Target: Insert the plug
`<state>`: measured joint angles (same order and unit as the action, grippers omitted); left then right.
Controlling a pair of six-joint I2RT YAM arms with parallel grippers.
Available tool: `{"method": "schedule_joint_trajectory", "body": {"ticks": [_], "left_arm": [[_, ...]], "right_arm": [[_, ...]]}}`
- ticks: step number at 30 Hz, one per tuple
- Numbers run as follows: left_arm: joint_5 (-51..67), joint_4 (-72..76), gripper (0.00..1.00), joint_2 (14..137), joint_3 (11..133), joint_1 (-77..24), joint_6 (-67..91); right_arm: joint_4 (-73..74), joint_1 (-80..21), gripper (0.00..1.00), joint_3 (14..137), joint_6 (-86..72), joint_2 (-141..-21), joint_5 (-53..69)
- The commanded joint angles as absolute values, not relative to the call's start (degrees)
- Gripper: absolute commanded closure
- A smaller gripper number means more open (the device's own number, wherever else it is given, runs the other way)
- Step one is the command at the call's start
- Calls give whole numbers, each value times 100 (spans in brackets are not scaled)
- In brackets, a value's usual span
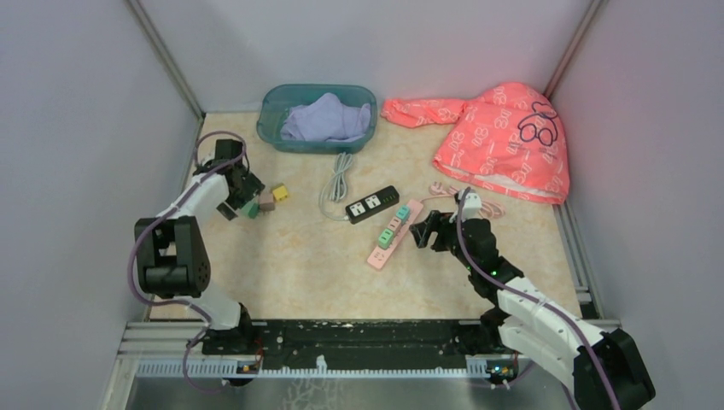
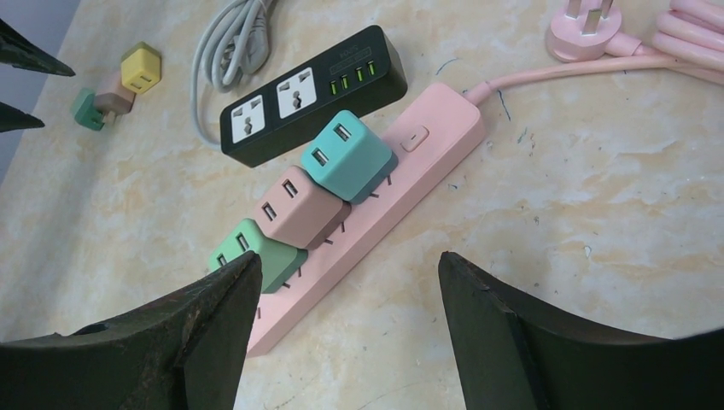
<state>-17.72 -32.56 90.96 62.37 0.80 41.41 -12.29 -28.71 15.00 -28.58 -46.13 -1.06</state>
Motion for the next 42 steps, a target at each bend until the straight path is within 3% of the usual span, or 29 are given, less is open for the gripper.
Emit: {"method": "schedule_joint_trajectory", "body": {"ticks": [1, 9, 15, 25, 28, 36, 42], "left_arm": [[-1801, -3478, 12, 9522, 6512, 170, 4692], [-1758, -3361, 21, 10044, 6537, 325, 4957], [-1602, -3169, 33, 10252, 6414, 362, 4956], [-1317, -3003, 69, 9883, 6213, 376, 4756], [-1014, -2871, 76, 9592, 6041, 358, 4655], [-90, -2305, 84, 8360, 5325, 94, 4732], [-142, -1936, 84, 7600, 5018, -860, 5170]], "right_arm": [[-1287, -2839, 24, 1767, -2712, -4538, -193], [-1153, -2839, 25, 1775, -2616, -4422, -217], [-1127, -2830, 25, 1835, -2550, -4455, -211], [-942, -2830, 26, 2060, -2369, -4391, -130], [-950, -2834, 26, 2118, -2324, -4392, -18], [-1187, -2830, 28, 2355, -2167, -4591, 530], [-1606, -2951, 29, 2530, -2303, -4848, 812]]}}
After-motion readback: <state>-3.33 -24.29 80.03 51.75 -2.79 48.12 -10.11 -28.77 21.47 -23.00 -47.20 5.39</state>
